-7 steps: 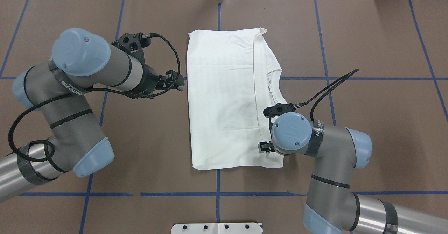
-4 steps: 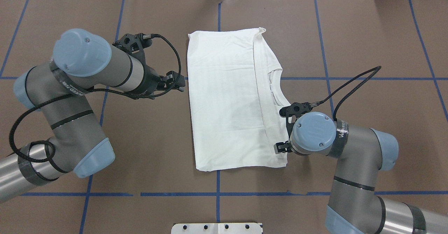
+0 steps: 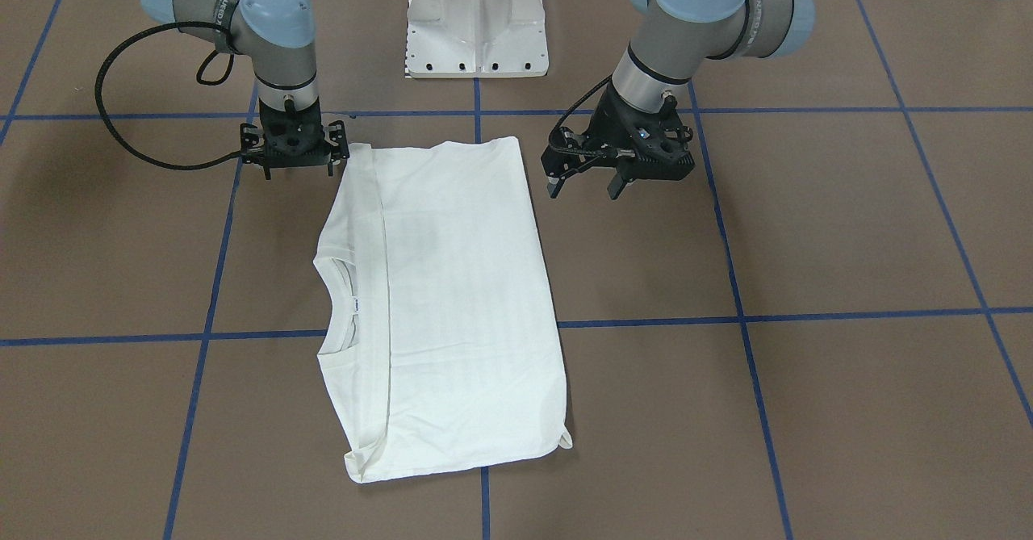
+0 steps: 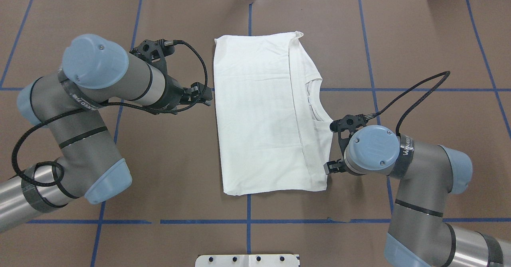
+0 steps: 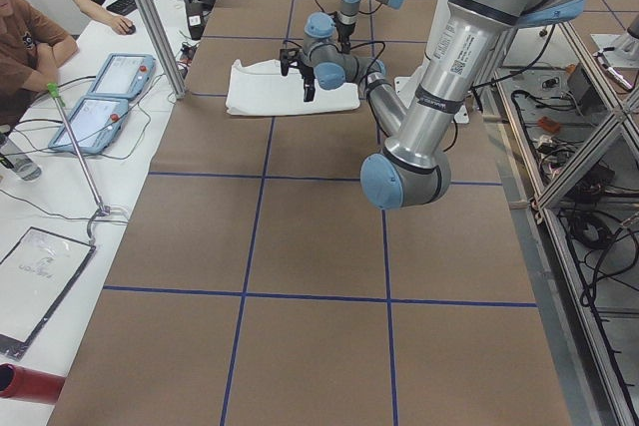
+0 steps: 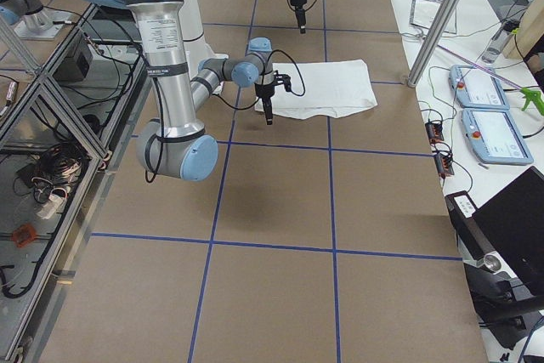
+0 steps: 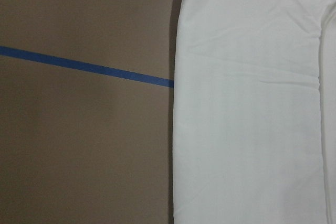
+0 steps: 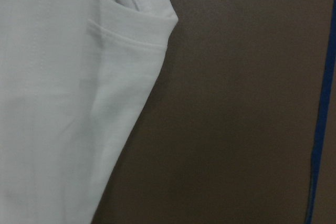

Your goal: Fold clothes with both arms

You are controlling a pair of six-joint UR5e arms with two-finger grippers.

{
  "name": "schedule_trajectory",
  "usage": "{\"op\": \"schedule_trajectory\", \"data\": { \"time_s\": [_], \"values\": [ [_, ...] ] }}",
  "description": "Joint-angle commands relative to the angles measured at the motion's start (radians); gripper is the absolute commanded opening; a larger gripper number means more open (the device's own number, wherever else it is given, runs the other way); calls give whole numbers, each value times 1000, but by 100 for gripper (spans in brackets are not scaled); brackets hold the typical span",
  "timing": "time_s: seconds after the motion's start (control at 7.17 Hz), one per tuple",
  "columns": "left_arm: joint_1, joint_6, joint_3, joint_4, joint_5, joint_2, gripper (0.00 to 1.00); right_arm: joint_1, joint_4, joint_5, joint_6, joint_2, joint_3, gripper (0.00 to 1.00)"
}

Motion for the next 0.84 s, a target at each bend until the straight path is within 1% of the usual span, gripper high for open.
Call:
{"op": "schedule_trajectory", "data": {
  "time_s": [0.0,0.28,0.7],
  "values": [
    [0,0,1,0,0,0,100,-28,-1,-7,-4,62,-3,100],
    [-1,0,2,0,0,3,100,-71,-1,-10,-4,63,2,100],
    [0,0,2,0,-2,8,100,-92,1,-18,-30,77,-23,100]
  ]
}}
